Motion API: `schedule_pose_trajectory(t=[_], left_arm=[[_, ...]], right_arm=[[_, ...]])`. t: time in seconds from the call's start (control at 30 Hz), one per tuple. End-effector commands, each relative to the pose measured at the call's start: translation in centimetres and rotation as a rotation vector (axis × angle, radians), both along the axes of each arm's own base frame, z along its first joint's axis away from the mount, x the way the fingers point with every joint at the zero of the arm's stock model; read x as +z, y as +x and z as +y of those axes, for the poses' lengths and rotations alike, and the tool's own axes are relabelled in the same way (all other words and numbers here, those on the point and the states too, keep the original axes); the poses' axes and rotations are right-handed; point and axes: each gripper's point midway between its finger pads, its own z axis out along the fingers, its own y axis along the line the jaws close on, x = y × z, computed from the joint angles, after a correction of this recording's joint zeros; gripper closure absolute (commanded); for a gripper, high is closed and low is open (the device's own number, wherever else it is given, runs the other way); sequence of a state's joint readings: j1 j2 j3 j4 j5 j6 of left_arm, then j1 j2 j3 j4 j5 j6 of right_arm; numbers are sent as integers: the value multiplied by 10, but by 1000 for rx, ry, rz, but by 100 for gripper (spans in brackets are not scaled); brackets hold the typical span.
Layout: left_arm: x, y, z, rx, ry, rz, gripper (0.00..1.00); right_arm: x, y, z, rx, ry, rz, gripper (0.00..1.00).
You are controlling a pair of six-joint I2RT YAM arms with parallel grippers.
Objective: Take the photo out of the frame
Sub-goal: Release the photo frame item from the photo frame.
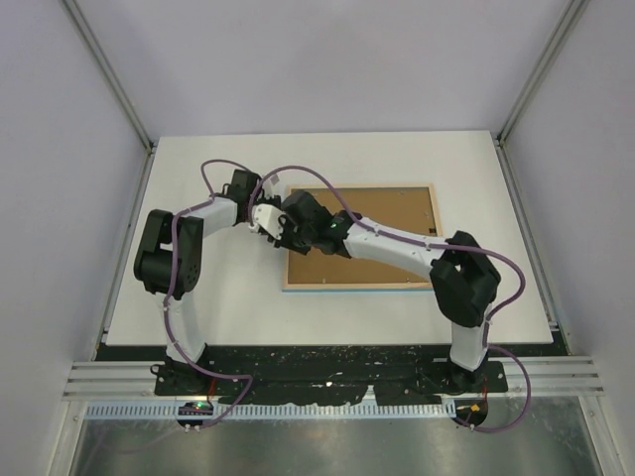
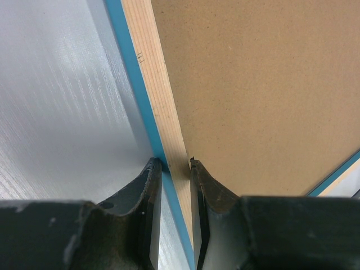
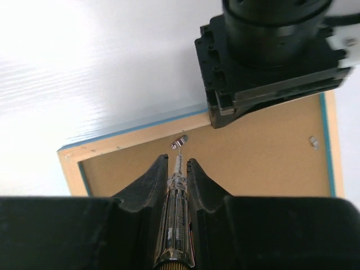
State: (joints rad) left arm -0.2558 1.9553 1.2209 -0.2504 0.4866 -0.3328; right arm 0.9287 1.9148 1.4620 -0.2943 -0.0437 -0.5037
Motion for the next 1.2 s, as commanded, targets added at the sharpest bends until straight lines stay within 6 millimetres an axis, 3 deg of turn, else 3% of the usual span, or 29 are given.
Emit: schedule_pose_trajectory(t=[0.0, 0.07, 0.1, 0.3, 0.33, 0.37, 0.47, 0.53, 0.7, 1.17], left_arm=[[-6, -10, -3, -42, 5, 40, 100], [-6, -11, -3, -43, 3, 37, 100], [-6, -10, -3, -43, 2, 36, 100], [-3, -9, -4, -47, -2, 28, 100], [-4, -10, -5, -49, -2, 29, 100], [-4, -10, -5, -49, -4, 30, 100], [-5, -10, -5, -49, -3, 34, 100], [-5, -10, -5, -51, -7, 36, 100], [-5, -10, -5, -53, -6, 40, 100], [-3, -10, -7, -61, -11, 39, 100]], right_arm=[[88, -16, -8, 118, 139, -82, 92], [102, -23, -26, 157, 129, -100, 92], [99, -27, -37, 181, 96, -87, 92], [105, -87, -103, 338, 144, 2, 92], [106, -90, -123, 326, 165, -9, 92], [112, -94, -127, 359, 200, -25, 92], [118, -82, -165, 258, 270, -80, 92], [109, -80, -180, 208, 275, -63, 92], [86, -83, -197, 152, 309, 3, 92], [73, -72, -204, 109, 296, -23, 92]])
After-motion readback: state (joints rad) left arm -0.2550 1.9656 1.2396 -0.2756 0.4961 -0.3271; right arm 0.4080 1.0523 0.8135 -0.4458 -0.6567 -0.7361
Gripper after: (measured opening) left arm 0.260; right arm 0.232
